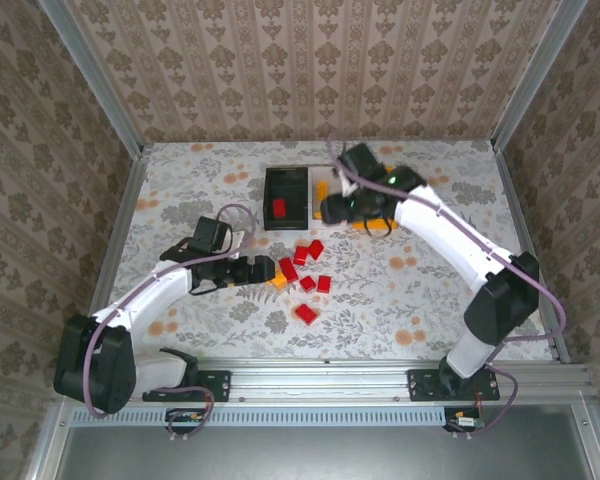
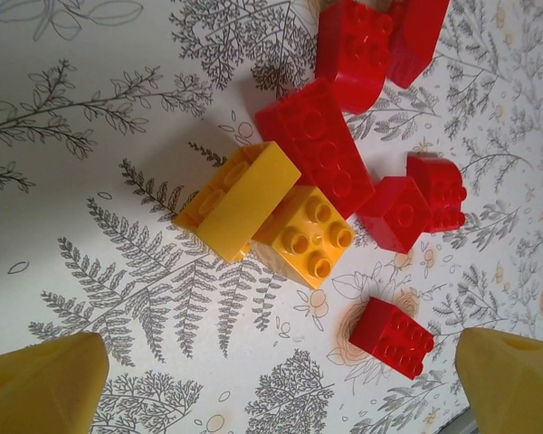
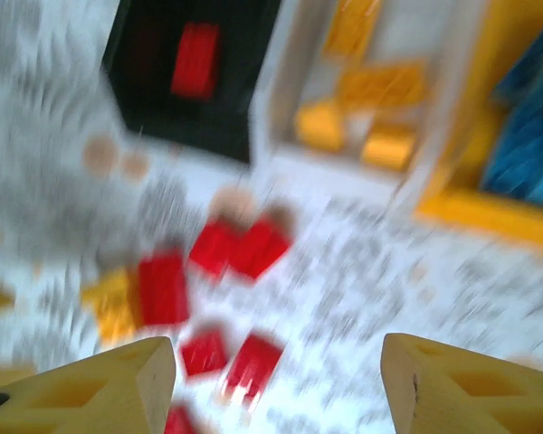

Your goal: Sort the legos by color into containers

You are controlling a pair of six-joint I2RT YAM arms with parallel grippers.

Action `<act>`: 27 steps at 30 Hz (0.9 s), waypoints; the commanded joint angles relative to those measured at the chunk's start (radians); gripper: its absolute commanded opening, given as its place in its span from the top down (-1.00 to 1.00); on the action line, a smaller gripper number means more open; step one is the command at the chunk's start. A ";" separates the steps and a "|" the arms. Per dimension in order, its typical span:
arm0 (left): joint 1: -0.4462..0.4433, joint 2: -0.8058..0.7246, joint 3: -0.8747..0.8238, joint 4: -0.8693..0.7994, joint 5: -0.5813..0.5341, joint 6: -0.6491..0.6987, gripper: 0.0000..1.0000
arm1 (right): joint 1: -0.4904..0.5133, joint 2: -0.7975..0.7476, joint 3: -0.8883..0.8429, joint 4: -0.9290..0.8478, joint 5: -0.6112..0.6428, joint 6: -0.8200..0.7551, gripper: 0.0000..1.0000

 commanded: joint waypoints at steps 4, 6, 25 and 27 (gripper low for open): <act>0.037 0.003 -0.008 0.020 0.036 -0.013 -1.00 | 0.199 0.000 -0.265 0.079 -0.033 0.094 -0.26; 0.067 -0.007 -0.030 0.033 0.058 -0.023 -0.99 | 0.253 0.012 -0.325 0.128 -0.033 0.100 -0.26; 0.129 -0.091 -0.081 0.014 0.079 -0.008 -1.00 | 0.421 0.269 -0.244 0.143 0.109 0.047 -0.18; 0.132 -0.087 -0.080 0.020 0.083 -0.007 -1.00 | 0.422 0.276 -0.236 0.134 0.124 0.044 -0.15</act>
